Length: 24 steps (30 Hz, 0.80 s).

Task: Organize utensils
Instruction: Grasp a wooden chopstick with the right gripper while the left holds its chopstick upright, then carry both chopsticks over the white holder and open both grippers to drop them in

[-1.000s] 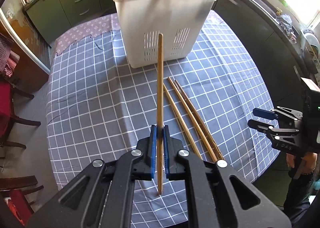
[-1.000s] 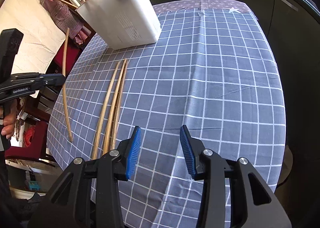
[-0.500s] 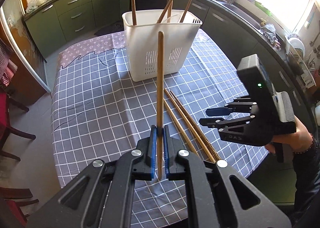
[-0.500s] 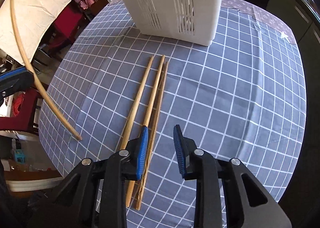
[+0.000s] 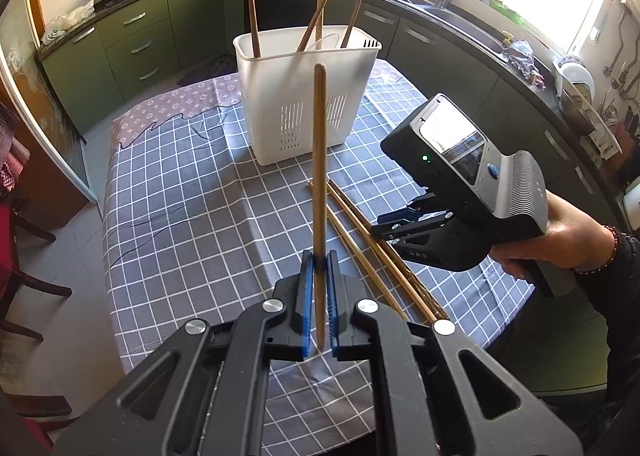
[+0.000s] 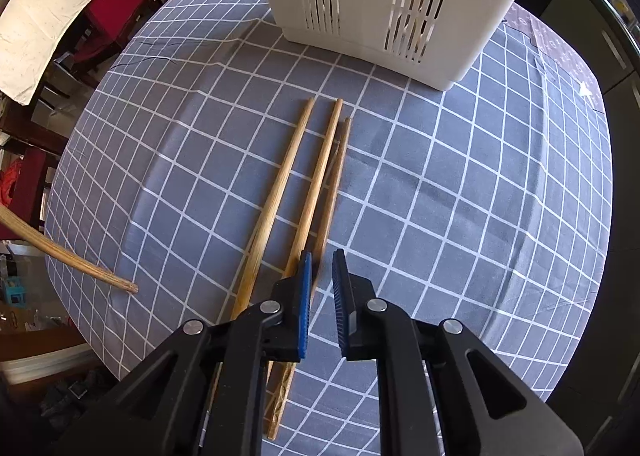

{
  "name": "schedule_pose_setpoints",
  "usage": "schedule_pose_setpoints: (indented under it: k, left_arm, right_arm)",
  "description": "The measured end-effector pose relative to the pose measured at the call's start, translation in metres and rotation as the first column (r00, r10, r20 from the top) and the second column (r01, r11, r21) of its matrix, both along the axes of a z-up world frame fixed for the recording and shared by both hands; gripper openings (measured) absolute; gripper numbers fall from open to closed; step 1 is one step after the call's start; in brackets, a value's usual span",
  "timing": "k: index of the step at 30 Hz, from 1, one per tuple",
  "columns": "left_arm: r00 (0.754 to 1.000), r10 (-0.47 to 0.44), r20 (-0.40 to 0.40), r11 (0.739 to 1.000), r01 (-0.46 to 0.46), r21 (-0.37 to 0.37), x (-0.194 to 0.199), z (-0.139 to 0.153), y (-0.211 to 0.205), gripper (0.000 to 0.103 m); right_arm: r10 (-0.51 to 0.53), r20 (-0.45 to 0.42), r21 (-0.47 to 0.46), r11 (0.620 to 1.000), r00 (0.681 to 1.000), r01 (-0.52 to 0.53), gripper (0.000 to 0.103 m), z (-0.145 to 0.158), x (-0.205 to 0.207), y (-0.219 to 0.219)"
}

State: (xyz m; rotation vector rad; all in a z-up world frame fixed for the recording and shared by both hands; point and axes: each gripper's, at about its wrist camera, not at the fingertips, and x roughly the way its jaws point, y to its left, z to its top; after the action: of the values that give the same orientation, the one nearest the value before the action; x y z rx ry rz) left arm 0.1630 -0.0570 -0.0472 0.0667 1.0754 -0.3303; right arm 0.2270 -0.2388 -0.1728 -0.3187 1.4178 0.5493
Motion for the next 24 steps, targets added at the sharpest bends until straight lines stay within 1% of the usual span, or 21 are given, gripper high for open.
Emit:
schedule_pose_setpoints:
  k: [4, 8, 12, 14, 15, 19, 22, 24]
  left_arm:
    - [1.000, 0.000, 0.002, 1.000, 0.000, -0.002, -0.002, 0.001, 0.001, 0.007]
    - [1.000, -0.001, 0.006, 1.000, 0.001, 0.001, -0.003, 0.002, 0.002, 0.007]
    - [1.000, -0.004, 0.013, 1.000, 0.004, 0.003, -0.006, 0.002, 0.003, 0.007]
    - [1.000, -0.004, 0.015, 1.000, 0.004, 0.003, -0.007, 0.003, 0.003, 0.007]
    - [1.000, -0.004, 0.015, 1.000, 0.004, 0.003, -0.008, 0.003, 0.004, 0.007]
    - [1.000, -0.003, 0.015, 1.000, 0.002, 0.001, -0.009, 0.003, 0.005, 0.007]
    - [1.000, -0.004, 0.019, 1.000, 0.004, 0.003, -0.012, 0.005, 0.005, 0.007]
    - [1.000, -0.008, 0.022, 1.000, 0.008, 0.006, -0.016, 0.006, 0.004, 0.007]
  right_arm:
    - [0.010, -0.006, -0.025, 1.000, 1.000, -0.010, 0.012, -0.007, -0.001, 0.014]
    - [0.024, 0.028, -0.053, 0.998, 0.999, -0.022, 0.011, -0.008, -0.004, 0.027]
    - [0.018, 0.046, -0.044, 0.999, 0.999, -0.016, 0.007, -0.007, -0.005, 0.030]
    - [0.008, 0.061, -0.013, 1.000, 0.998, -0.007, 0.007, 0.000, -0.008, 0.021]
    - [0.001, 0.064, 0.014, 1.000, 0.998, -0.002, 0.007, 0.006, -0.011, 0.018]
    - [-0.038, 0.153, 0.121, 0.992, 0.988, 0.020, 0.007, 0.047, -0.027, -0.006]
    - [-0.077, 0.246, 0.206, 0.978, 0.966, 0.025, 0.007, 0.085, -0.048, -0.029]
    - [-0.102, 0.289, 0.260, 0.965, 0.952, 0.025, 0.007, 0.109, -0.057, -0.049]
